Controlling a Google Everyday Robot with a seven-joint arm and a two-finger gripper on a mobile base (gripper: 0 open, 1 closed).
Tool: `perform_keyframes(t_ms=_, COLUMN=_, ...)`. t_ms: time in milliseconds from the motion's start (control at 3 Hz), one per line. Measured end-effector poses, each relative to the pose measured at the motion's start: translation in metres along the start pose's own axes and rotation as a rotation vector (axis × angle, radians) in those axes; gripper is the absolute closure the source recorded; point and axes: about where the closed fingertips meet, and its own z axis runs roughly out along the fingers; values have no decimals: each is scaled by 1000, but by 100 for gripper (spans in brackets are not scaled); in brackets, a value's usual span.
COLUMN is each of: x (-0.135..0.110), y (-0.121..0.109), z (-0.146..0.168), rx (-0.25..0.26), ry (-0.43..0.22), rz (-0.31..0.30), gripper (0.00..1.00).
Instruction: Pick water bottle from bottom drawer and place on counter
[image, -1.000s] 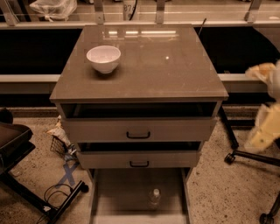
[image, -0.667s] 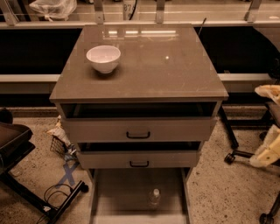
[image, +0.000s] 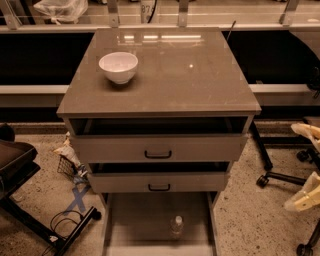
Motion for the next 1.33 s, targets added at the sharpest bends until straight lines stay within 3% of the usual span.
perform_keyframes(t_ms=333, x=0, y=0, z=0, rx=0, ry=0, rz=0, gripper=0)
perform_keyframes(t_ms=667, x=24, y=6, z=30, rx=-10, ry=-57, rz=47, gripper=0)
perform_keyframes(t_ms=1000, x=74, y=23, z=89, rx=-10, ry=-184, rz=125, gripper=0)
perform_keyframes(t_ms=1333, x=122, y=45, z=149, rx=6, ry=-308, rz=121, gripper=0)
